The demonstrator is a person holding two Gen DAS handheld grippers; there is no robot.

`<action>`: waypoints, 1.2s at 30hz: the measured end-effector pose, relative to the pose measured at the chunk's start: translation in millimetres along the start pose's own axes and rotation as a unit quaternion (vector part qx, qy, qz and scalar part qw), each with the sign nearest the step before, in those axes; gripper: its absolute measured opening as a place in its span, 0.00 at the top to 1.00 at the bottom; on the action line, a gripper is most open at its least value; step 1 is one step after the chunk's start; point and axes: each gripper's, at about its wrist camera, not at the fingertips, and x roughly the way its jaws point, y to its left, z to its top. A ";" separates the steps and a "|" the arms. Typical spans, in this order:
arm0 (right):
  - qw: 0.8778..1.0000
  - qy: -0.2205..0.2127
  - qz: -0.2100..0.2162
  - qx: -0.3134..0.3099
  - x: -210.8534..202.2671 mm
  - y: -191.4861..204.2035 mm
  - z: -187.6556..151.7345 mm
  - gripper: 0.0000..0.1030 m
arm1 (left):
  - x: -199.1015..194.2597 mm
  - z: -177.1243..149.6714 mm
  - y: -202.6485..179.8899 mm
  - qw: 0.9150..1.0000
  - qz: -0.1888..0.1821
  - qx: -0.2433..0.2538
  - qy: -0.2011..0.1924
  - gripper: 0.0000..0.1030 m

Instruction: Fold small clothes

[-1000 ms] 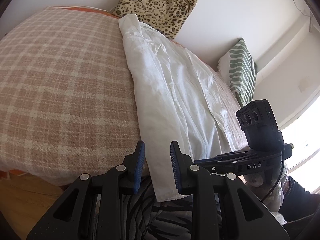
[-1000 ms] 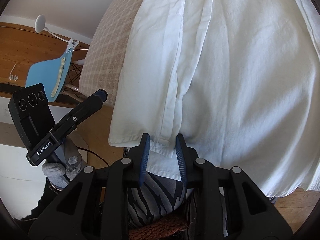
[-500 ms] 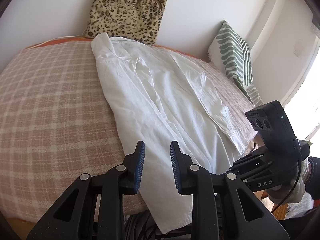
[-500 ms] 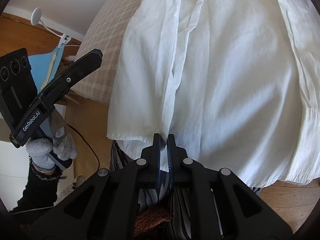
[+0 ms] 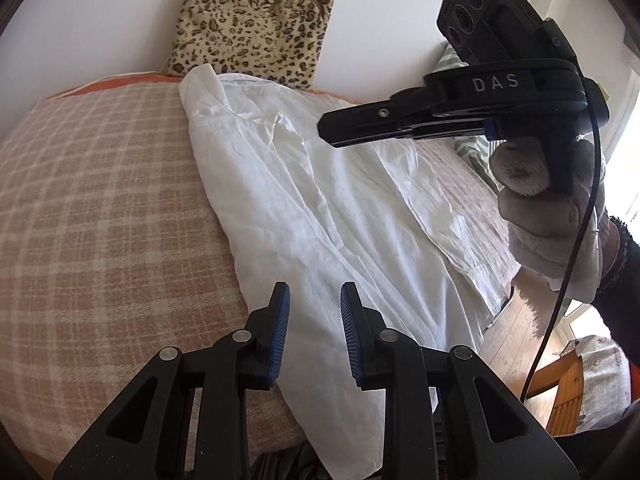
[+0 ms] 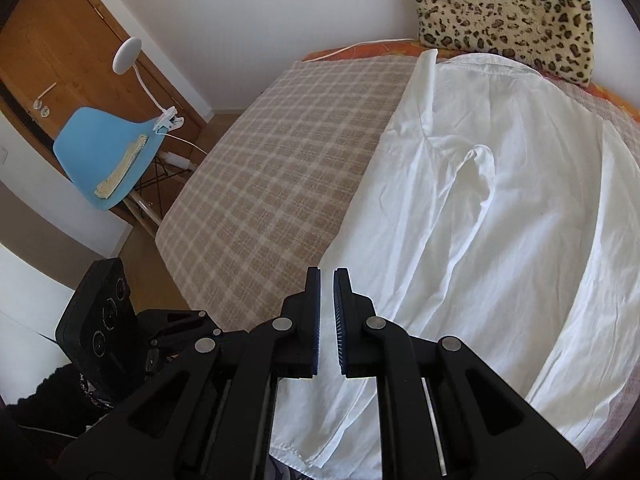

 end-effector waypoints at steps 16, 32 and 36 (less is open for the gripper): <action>0.996 0.074 -0.049 0.014 88.0 -50.0 32.7 0.93 | 44.3 1.5 15.5 0.998 -0.009 0.005 0.059 0.77; 0.989 0.034 -0.136 0.037 157.3 -102.9 175.9 0.92 | 38.6 -5.4 23.5 0.999 -0.032 -0.013 0.032 0.77; 0.986 0.023 -0.156 0.048 164.6 -120.0 191.9 0.92 | 35.5 -11.5 19.1 0.999 -0.038 -0.011 0.031 0.77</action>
